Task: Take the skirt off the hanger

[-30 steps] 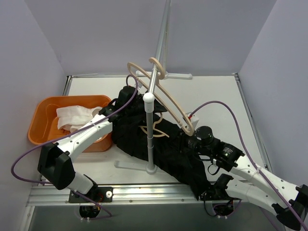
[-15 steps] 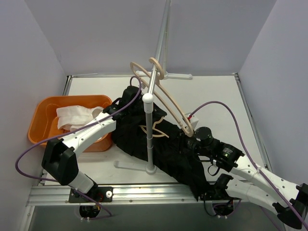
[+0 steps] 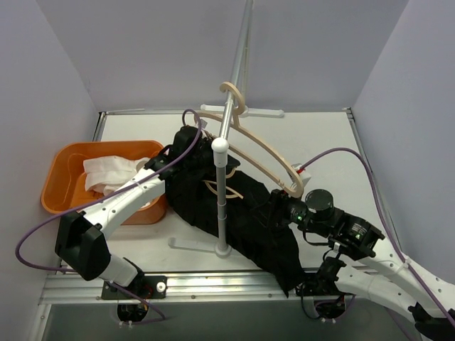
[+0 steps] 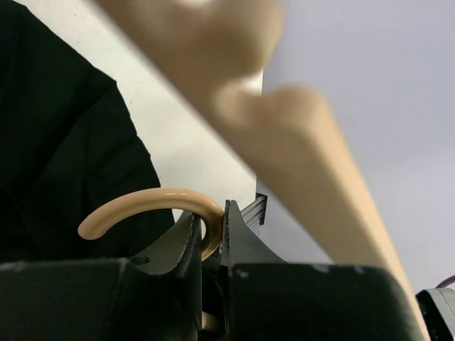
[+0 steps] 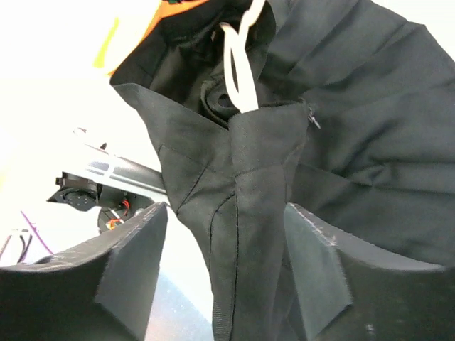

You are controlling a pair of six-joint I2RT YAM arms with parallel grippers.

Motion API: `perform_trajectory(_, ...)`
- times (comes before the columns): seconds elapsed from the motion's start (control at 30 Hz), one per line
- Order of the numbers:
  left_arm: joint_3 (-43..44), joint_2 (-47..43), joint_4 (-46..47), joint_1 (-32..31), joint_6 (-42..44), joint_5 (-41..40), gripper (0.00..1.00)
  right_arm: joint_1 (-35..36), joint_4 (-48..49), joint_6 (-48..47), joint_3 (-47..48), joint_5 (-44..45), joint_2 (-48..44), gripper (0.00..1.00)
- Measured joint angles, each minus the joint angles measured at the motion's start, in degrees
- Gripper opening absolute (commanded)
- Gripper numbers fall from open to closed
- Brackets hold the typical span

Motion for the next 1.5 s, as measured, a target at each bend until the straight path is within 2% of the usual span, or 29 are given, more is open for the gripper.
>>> perform_trajectory(0.1, 0.0, 0.0, 0.0, 0.1, 0.0, -0.2, 0.02, 0.0, -0.8, 0.7, 0.0, 0.3, -0.1, 0.51)
perform_trajectory(0.57, -0.2, -0.1, 0.2, 0.2, 0.0, -0.2, 0.02, 0.0, 1.5, -0.8, -0.3, 3.1, 4.4, 0.46)
perform_trajectory(0.63, -0.5, -0.3, 0.1, 0.2, 0.0, -0.2, 0.02, 0.0, 2.3, -1.3, -0.3, 3.4, 5.6, 0.40)
perform_trajectory(0.67, -0.7, -0.5, 0.1, 0.2, 0.0, -0.2, 0.02, 0.0, 2.6, -1.4, -0.3, 3.5, 6.2, 0.35)
perform_trajectory(0.83, -1.1, -1.3, 0.2, 0.2, 0.0, -0.4, 0.02, 0.0, 3.9, -1.5, -0.2, 4.0, 8.5, 0.30)
perform_trajectory(0.87, -1.3, -1.5, 0.3, 0.2, 0.0, -0.5, 0.02, 0.0, 4.1, -1.6, -0.2, 4.0, 8.7, 0.26)
perform_trajectory(1.03, -1.9, -1.9, 0.8, 0.3, -0.3, -0.9, 0.02, 0.3, 4.7, -1.8, 0.3, 4.0, 9.5, 0.19)
perform_trajectory(1.07, -2.0, -1.9, 0.9, 0.3, -0.3, -0.9, 0.02, 0.3, 4.7, -1.9, 0.3, 4.0, 9.5, 0.06)
perform_trajectory(1.1, -2.0, -1.9, 0.9, 0.3, -0.3, -1.0, 0.02, 0.3, 4.7, -2.2, 0.3, 4.0, 9.4, 0.00)
perform_trajectory(1.5, -2.7, -1.9, 0.8, 1.7, -0.8, -0.3, 0.02, 0.3, 1.3, 0.0, 0.3, 6.8, 3.3, 0.00)
